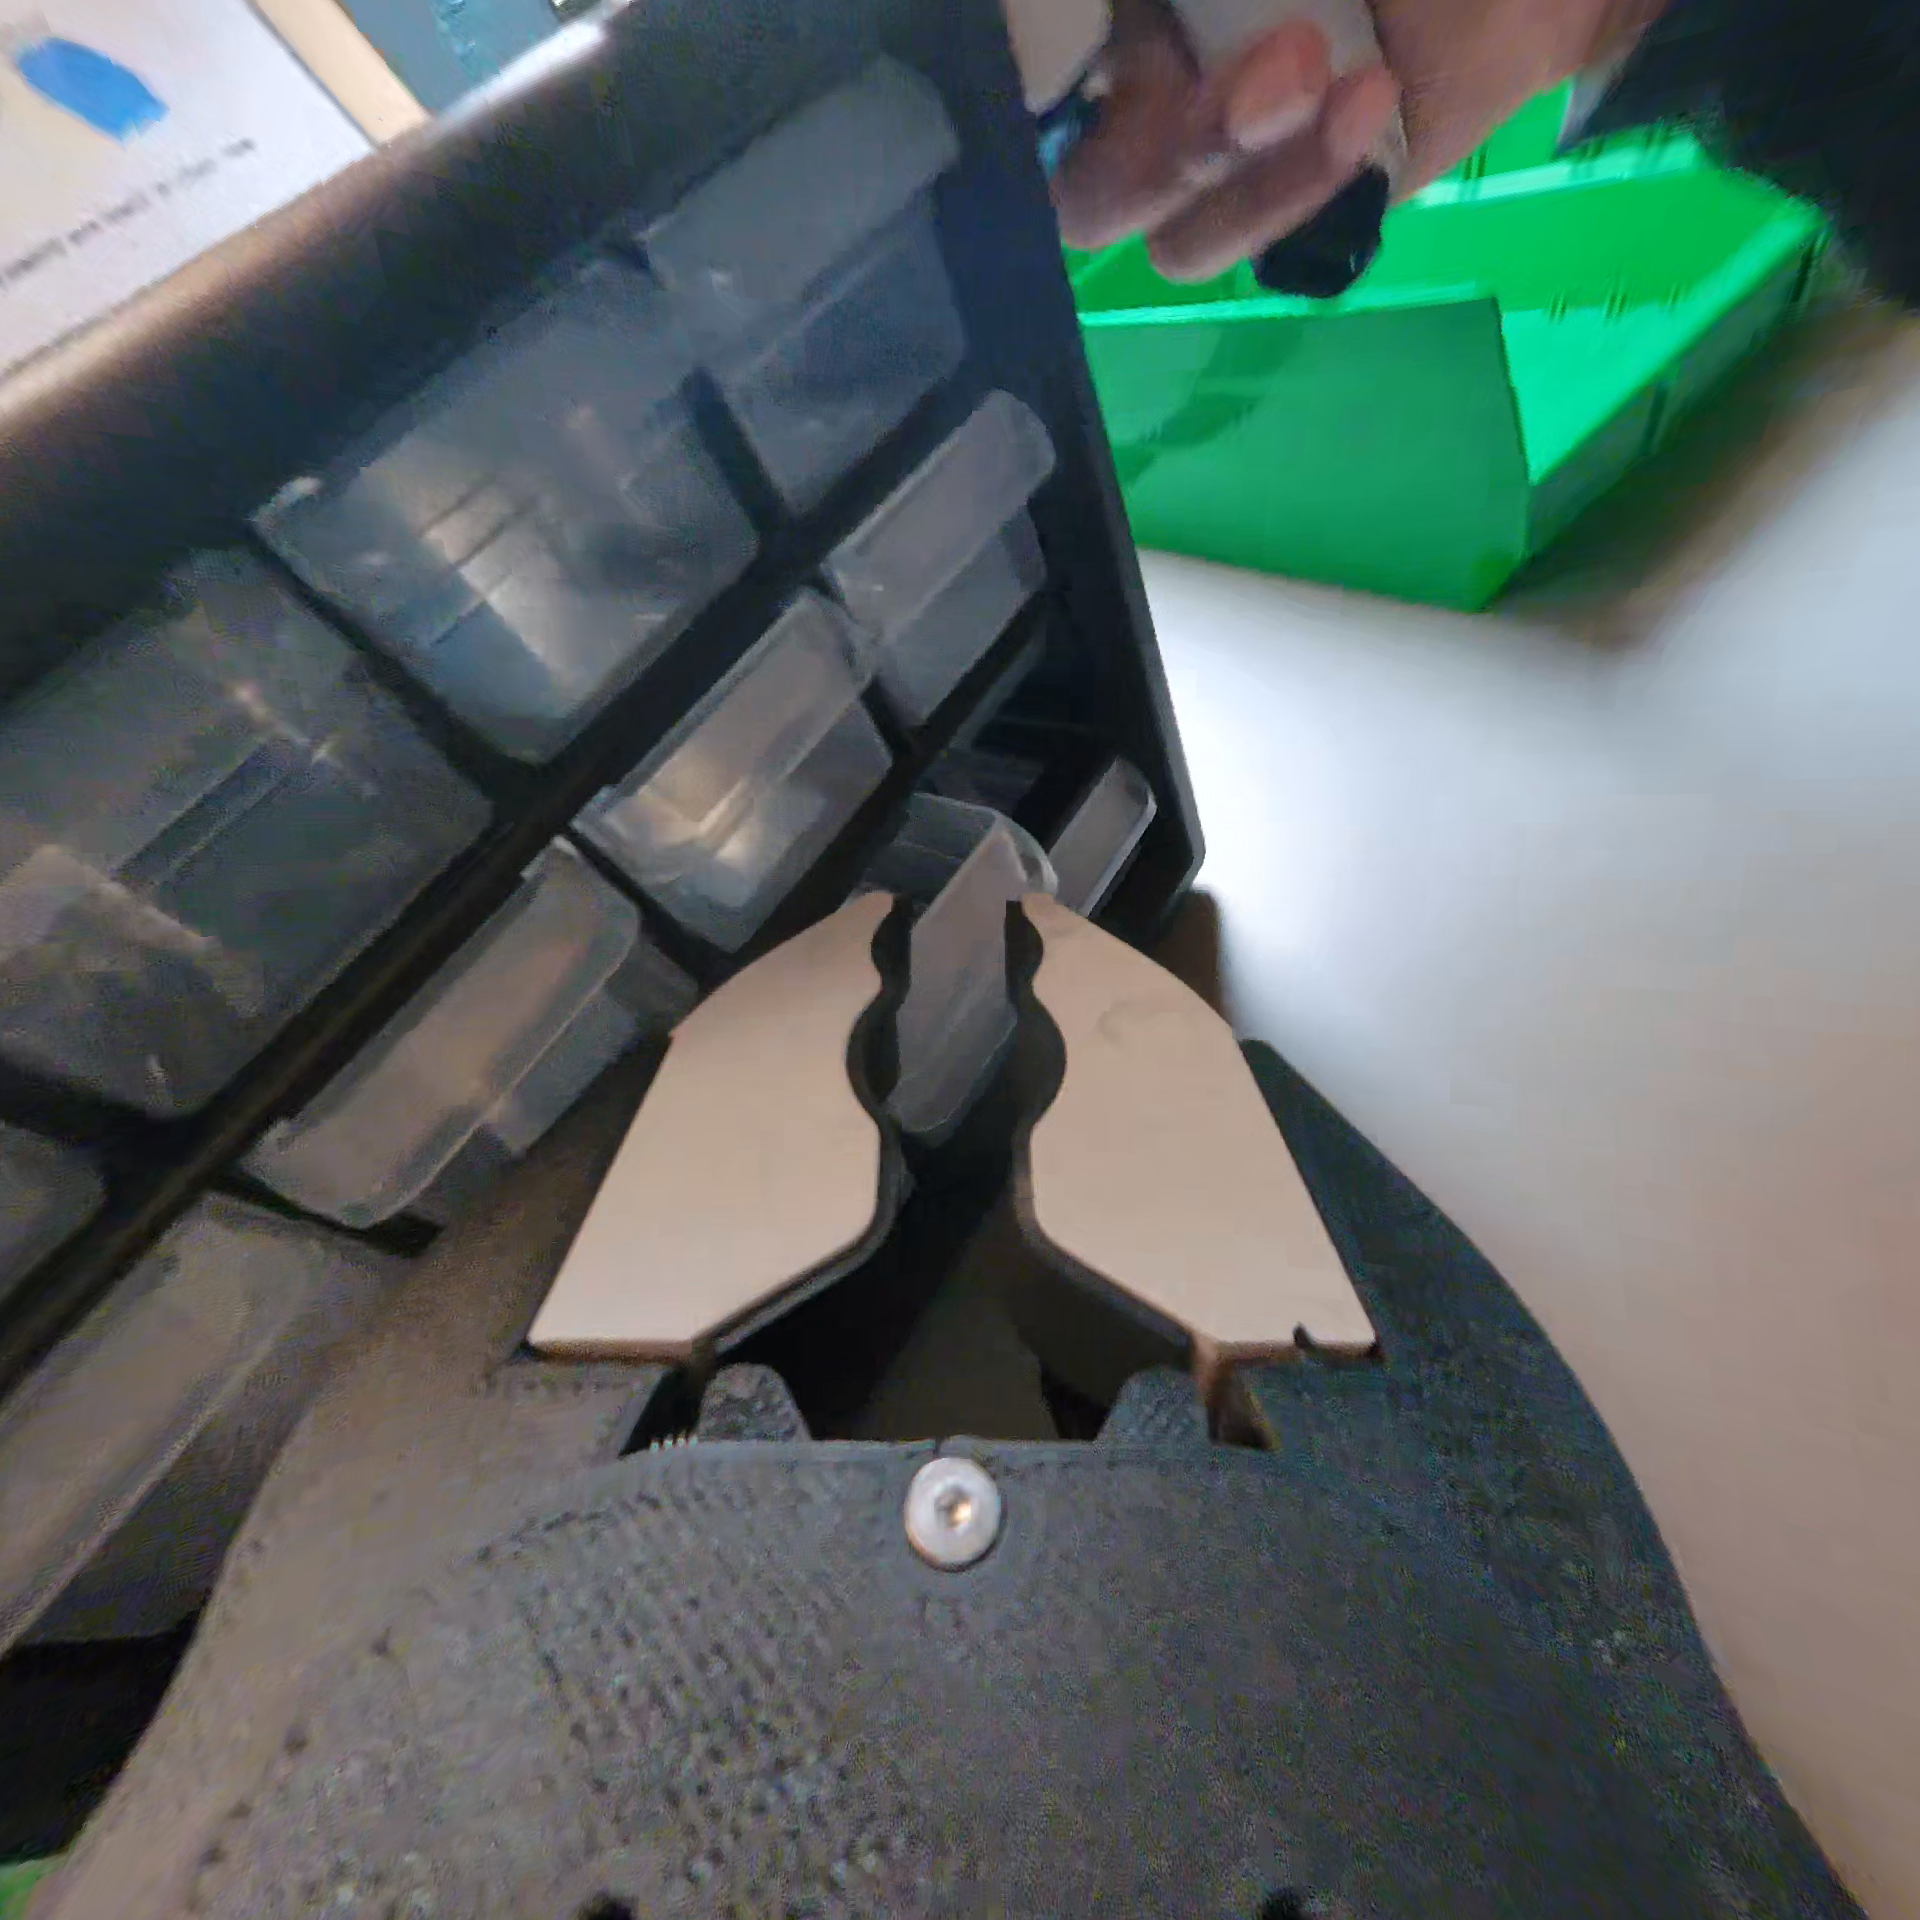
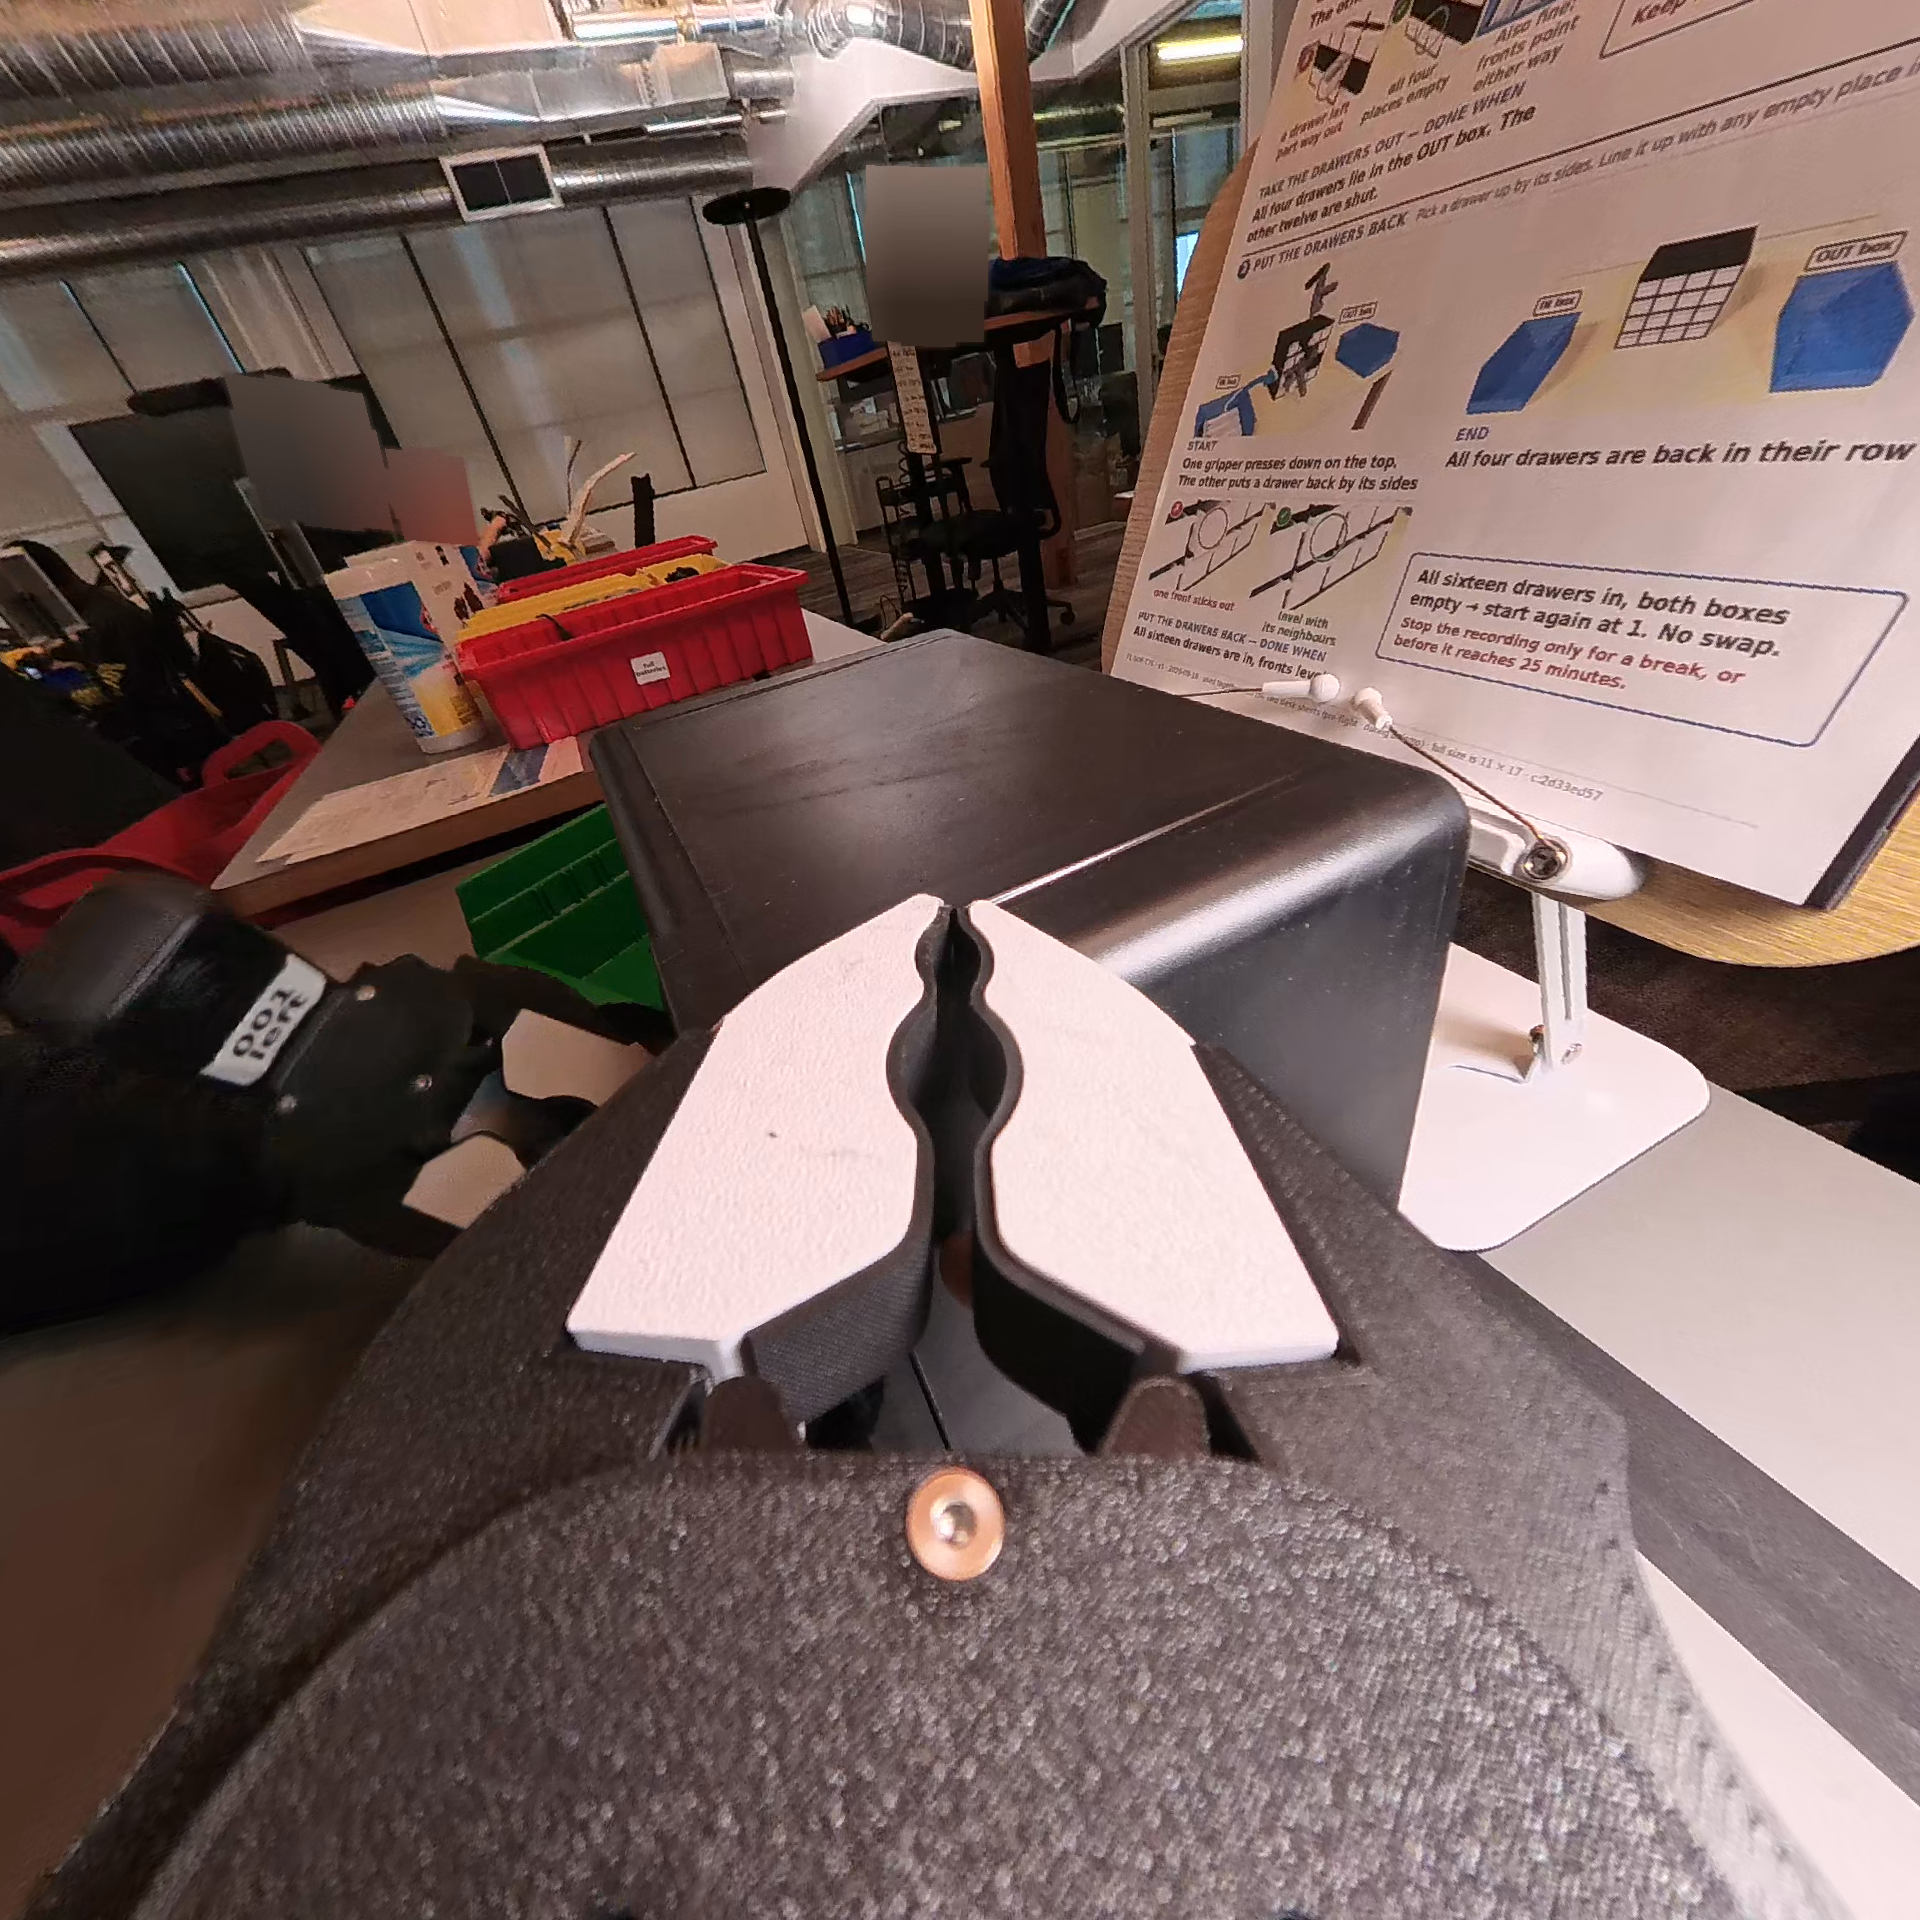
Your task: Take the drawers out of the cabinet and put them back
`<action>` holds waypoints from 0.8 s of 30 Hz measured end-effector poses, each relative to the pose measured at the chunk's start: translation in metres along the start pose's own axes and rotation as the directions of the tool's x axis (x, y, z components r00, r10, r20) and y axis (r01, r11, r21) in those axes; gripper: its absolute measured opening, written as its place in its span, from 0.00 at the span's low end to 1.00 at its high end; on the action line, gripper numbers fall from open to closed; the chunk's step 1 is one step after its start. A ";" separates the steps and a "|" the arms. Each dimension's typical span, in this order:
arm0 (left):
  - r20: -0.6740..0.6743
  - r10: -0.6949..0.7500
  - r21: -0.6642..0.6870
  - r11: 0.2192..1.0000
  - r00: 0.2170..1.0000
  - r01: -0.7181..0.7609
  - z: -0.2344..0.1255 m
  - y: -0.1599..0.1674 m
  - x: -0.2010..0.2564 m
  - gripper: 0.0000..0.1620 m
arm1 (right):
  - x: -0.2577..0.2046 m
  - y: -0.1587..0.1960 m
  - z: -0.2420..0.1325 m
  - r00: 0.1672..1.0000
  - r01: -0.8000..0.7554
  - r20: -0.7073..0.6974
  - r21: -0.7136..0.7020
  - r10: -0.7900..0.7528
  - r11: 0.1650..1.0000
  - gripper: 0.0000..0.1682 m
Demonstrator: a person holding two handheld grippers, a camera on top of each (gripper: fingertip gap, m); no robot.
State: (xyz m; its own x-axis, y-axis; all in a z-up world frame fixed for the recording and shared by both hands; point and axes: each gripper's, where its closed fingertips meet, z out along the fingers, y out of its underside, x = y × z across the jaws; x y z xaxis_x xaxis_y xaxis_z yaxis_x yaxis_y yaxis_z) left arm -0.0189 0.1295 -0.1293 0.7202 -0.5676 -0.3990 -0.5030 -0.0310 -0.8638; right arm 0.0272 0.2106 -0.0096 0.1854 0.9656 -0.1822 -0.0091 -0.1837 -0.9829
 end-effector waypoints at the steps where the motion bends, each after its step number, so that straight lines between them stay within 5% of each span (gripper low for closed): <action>1: -0.010 -0.050 0.023 0.998 0.999 0.050 -0.001 -0.002 -0.002 0.09 | 0.000 0.000 0.000 1.000 0.000 0.000 0.000 0.000 1.000 0.00; 4: -0.030 -0.118 0.054 0.991 0.993 0.119 -0.004 -0.003 -0.005 0.00 | 0.000 0.000 0.000 1.000 -0.001 0.001 0.001 0.001 1.000 0.00; 19: 0.048 -0.099 -0.084 0.991 0.994 0.102 0.009 0.011 -0.010 0.00 | 0.000 0.000 0.000 1.000 -0.005 0.004 0.003 0.005 1.000 0.00; 24: -0.114 -0.135 -0.003 0.991 0.984 0.135 -0.024 -0.012 0.000 0.01 | 0.000 0.000 0.000 1.000 0.001 0.002 -0.001 -0.001 1.000 0.00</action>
State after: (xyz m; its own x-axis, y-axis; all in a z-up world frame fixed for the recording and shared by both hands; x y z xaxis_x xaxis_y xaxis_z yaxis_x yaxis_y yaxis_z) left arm -0.0239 0.1099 -0.1114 0.7221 -0.6483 -0.2414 -0.4026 -0.1101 -0.9087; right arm 0.0271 0.2108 -0.0093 0.1839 0.9662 -0.1808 -0.0080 -0.1825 -0.9832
